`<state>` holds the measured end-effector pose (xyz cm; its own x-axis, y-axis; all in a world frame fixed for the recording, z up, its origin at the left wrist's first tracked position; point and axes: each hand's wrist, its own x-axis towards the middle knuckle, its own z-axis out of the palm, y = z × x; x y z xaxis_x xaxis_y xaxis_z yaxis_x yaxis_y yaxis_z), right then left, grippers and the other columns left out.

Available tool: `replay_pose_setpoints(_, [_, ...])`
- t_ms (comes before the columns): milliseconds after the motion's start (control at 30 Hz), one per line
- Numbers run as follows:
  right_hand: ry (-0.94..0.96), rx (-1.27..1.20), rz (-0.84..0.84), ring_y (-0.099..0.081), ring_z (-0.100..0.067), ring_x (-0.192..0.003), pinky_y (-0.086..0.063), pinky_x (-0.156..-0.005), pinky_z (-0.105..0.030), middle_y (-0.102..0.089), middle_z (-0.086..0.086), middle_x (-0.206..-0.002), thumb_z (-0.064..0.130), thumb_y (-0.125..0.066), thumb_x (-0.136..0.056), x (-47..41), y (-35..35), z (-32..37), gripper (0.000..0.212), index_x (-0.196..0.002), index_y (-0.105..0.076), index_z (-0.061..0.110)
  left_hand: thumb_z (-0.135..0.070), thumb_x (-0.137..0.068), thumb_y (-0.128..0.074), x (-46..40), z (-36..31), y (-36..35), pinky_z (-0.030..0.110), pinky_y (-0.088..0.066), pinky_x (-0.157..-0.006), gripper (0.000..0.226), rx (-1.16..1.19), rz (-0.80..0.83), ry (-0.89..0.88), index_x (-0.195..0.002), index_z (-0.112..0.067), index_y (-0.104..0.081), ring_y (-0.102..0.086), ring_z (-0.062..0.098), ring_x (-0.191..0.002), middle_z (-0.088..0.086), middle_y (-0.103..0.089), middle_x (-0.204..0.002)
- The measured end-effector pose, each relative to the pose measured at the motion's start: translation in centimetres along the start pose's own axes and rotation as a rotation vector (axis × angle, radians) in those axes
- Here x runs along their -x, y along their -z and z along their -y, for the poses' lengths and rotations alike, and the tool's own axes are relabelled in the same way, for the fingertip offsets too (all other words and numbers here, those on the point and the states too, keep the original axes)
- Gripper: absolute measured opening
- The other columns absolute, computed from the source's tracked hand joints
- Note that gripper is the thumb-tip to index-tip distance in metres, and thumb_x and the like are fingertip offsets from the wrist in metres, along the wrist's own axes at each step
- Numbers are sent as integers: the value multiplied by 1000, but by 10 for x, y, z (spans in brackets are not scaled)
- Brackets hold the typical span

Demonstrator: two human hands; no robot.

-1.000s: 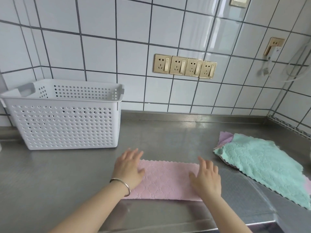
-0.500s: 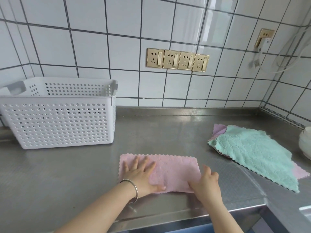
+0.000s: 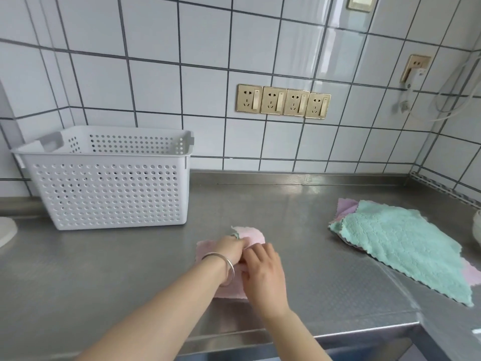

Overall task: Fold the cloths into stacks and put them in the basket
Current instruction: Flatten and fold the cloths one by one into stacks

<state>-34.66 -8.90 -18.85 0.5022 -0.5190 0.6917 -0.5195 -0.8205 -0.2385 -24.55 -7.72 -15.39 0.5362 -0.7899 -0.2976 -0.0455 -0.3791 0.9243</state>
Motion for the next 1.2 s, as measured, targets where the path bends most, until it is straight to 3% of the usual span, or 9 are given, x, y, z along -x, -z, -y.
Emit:
replay_pose_setpoints(133, [-14,8,118,-45,-16,-84,-43,-61,-22,-63,2,-99,5,-45,-57,14,-7,-1,41,-94,-56,19,-29,-93,-46,-4,13,25,33,-47,-87,34,-184,-184,39,-111,-6,-63,-62,28,-99,17,-65,-110])
replay_pose_setpoints(233, [-78,26,233,-58,-19,-94,-51,-58,-23,-63,-2,-117,-3,-52,-52,21,-13,-9,64,-113,-50,20,-22,-95,-39,-4,21,43,33,-45,-87,35,-253,-239,14,-120,-5,-56,-58,31,-107,18,-62,-117])
replay_pose_setpoints(367, [-72,-62,355,-39,-20,-134,-52,-84,-32,-39,-1,-147,-10,-42,-77,31,-19,-7,63,-134,-46,15,-19,-91,-43,4,42,53,31,-43,-92,48,-306,-273,-41,-138,-25,-39,-56,30,-113,10,-57,-129])
replay_pose_setpoints(500, [-56,-43,337,-42,-22,-133,-56,-75,-30,-49,-3,-141,-14,-45,-73,35,-27,-8,59,-124,-58,14,-20,-85,-50,7,57,58,32,-48,-88,69,-329,-333,-19,-147,-28,-21,-59,32,-109,13,-60,-125])
replay_pose_setpoints(600, [-44,-17,336,-50,-23,-127,-57,-68,-26,-56,-4,-134,-11,-42,-69,36,-30,-10,57,-116,-64,14,-18,-82,-56,9,61,60,28,-44,-81,64,-303,-363,-17,-141,-22,-32,-60,30,-105,10,-65,-116])
replay_pose_setpoints(733, [-67,-31,341,-46,-25,-130,-56,-75,-30,-53,-6,-137,-15,-45,-71,39,-31,-12,58,-120,-62,11,-24,-84,-58,11,60,62,21,-34,-70,8,-370,-402,-20,-91,-20,-57,-60,26,-97,2,-62,-89])
replay_pose_setpoints(833, [-68,-29,357,-37,-22,-136,-54,-82,-32,-47,-4,-142,-15,-41,-77,39,-30,-11,57,-125,-57,11,-28,-83,-56,7,58,63,26,-32,-54,26,-420,-415,-13,-62,-17,-48,-52,28,-73,2,-52,-63])
replay_pose_setpoints(1000, [-91,-39,354,-53,-23,-124,-58,-63,-27,-61,-2,-129,-18,-53,-66,40,-32,-10,58,-112,-65,14,-28,-83,-56,4,49,59,23,-39,-71,11,-404,-444,-54,-90,-24,-63,-60,27,-90,0,-66,-90])
replay_pose_setpoints(1200, [-99,-61,337,-47,-21,-130,-57,-66,-31,-57,-2,-133,-15,-48,-73,41,-28,-9,55,-113,-65,18,-18,-83,-61,6,48,49,23,-39,-67,5,-317,-556,-270,-84,-15,-64,-64,28,-91,6,-69,-87])
